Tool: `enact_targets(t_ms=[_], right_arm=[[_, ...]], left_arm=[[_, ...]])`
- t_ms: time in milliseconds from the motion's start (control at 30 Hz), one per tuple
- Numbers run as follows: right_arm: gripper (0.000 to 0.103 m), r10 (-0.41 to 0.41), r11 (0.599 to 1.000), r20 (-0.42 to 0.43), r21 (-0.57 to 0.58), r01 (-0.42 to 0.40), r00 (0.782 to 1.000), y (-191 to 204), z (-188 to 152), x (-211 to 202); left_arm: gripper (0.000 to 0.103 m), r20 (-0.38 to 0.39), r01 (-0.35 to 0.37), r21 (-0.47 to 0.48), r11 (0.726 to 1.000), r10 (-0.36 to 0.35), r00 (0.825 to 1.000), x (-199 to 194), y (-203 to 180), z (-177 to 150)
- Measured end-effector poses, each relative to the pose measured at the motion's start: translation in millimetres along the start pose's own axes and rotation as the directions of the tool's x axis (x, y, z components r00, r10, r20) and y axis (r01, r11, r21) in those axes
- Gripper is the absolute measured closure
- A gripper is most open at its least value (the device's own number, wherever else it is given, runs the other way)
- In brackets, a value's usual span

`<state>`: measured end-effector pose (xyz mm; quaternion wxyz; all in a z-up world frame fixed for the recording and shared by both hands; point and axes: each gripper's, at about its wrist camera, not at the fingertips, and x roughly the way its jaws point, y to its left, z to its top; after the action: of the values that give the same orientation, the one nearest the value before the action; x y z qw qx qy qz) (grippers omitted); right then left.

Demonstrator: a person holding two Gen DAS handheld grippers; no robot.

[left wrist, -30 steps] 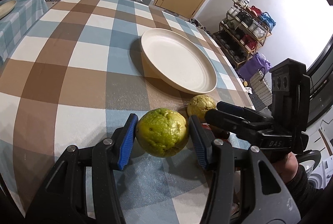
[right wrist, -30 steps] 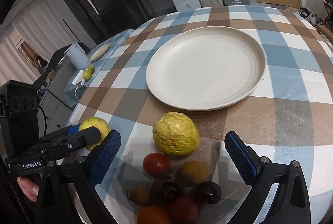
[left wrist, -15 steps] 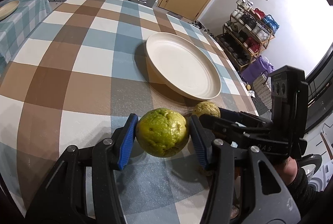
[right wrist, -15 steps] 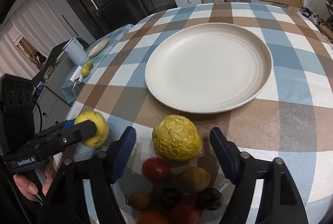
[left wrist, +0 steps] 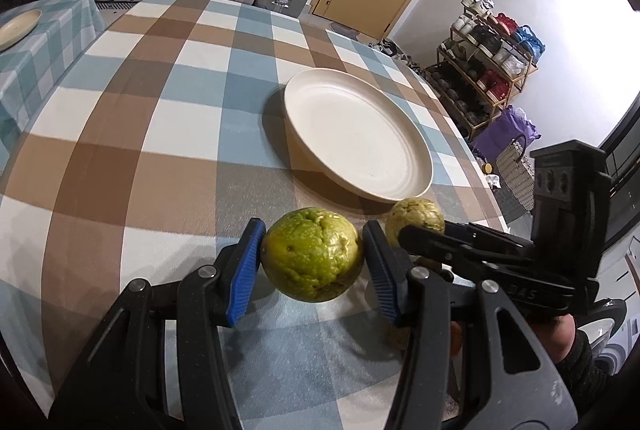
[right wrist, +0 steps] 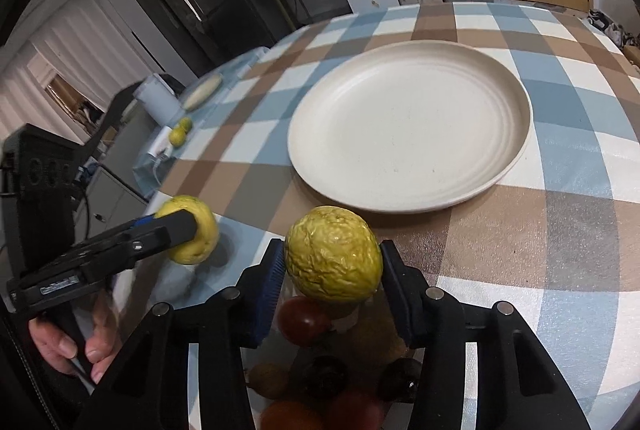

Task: Organize fruits
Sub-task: 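Carry both citrus onto the cream plate and open both tools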

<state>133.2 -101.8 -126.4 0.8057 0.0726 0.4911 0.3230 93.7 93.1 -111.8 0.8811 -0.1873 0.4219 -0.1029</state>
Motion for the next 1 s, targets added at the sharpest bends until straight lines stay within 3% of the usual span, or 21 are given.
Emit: enact_targets(t_ms=[267,567,1000], right_arm=[[0.055,0.060,0.998,0.095,-0.018,-0.058,0.994,0,13,-30],[0.055,0.051,0.998,0.173,-0.052,-0.042,0.984,-16,51,-56],[0.055,0.039,0.999,0.213,-0.031,-0.033,0.976,-62,111,-29]], left_arm=[[0.055,0.022,0.008,0.046,0.999,-0.009,1.000,4,-16,29],[0.055,0.033,0.030,0.078,0.997,-0.033,0.999,31,-35,87],[0.055,-0.025,0.042,0.049,0.998,-0.041,0.999,119,-41,154]])
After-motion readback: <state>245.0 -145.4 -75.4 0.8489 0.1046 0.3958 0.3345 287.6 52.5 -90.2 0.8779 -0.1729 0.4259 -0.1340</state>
